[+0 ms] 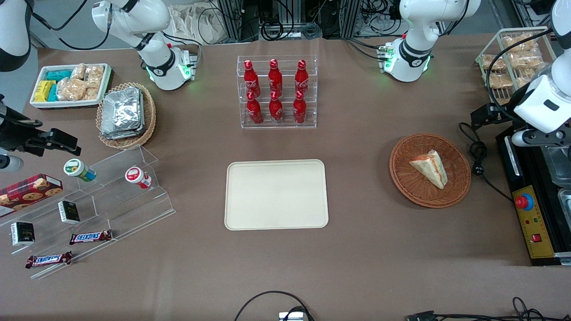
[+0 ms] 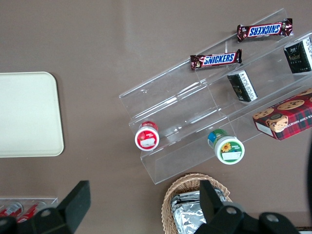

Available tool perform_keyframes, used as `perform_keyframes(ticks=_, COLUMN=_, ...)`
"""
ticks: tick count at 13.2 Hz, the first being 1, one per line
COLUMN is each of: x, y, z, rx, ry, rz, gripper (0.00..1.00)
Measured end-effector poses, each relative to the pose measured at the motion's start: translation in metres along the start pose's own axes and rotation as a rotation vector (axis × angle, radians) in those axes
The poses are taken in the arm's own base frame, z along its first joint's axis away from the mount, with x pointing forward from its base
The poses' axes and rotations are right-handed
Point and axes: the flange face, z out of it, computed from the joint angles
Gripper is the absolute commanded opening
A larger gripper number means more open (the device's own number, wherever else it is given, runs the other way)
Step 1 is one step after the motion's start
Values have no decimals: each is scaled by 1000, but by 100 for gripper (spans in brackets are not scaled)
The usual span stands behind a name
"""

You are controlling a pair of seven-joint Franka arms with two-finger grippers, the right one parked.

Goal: Place sandwich from basket to tray
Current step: 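Move the left gripper over the wrapped sandwich in the wicker basket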

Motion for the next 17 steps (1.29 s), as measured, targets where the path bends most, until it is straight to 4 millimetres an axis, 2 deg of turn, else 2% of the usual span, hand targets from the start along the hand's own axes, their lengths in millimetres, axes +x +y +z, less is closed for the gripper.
perform_keyframes(ticks=5, x=1, y=-1, z=2, rx=0, ry=-5, rz=-12, gripper=100)
perform_keyframes(ticks=7, x=7, y=-2, z=15, rx=1, ry=-31, rz=-80, gripper=100)
perform_keyframes(ticks=12, x=21, y=1, z=76, rx=13, ry=-68, rz=-323, gripper=100)
perform_keyframes(ticks=14, x=17, y=2, z=111, rx=11, ry=-38, rz=-428, gripper=100)
perform_keyframes(ticks=17, x=-1, y=4, z=164, rx=0, ry=12, rz=-550, gripper=100)
